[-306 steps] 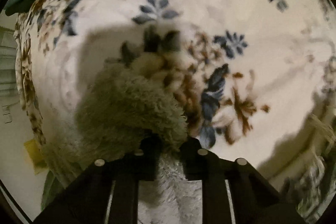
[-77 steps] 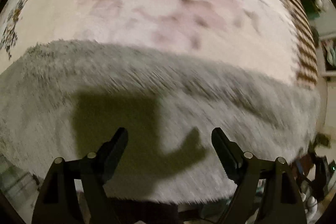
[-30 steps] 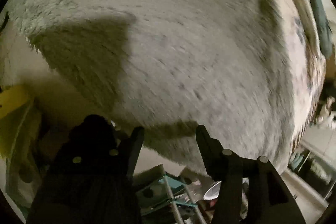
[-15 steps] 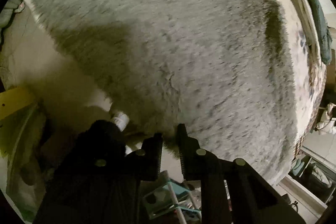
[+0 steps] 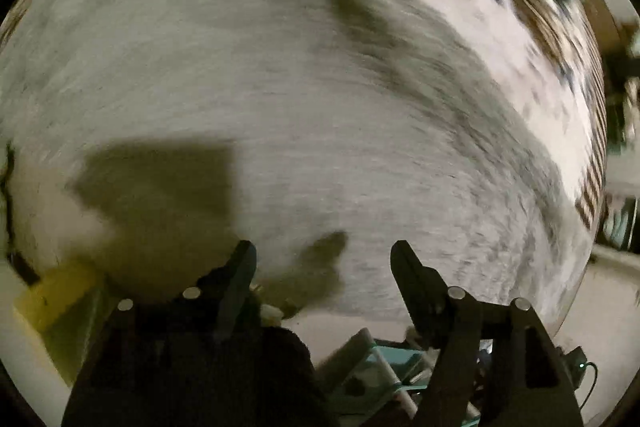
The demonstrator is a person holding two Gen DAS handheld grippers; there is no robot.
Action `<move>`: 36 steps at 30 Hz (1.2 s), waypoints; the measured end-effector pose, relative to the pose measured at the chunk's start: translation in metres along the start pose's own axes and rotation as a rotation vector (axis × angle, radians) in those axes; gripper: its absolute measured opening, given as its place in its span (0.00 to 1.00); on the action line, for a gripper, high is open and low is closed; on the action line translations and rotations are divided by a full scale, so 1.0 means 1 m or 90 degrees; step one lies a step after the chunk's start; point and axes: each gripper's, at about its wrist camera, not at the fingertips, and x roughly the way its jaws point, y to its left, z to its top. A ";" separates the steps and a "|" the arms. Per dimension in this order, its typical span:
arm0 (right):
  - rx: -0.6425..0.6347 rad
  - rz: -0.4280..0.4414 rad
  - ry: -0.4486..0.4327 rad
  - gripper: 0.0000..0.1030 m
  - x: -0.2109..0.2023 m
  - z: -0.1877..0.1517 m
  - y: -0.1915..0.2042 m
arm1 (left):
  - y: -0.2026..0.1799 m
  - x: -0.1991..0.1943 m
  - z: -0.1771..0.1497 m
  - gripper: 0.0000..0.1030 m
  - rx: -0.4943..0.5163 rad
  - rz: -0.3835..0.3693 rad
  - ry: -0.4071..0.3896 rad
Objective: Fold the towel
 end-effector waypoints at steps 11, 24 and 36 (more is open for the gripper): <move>0.116 0.089 -0.263 0.77 -0.074 0.140 -0.118 | -0.151 0.060 0.016 0.66 0.260 0.041 -0.009; 0.082 0.230 -0.326 0.38 -0.085 0.175 -0.110 | -0.200 0.098 0.063 1.00 0.304 0.063 0.024; 0.040 0.178 -0.339 0.21 -0.084 0.188 -0.071 | -0.203 0.078 0.078 1.00 0.246 0.067 0.013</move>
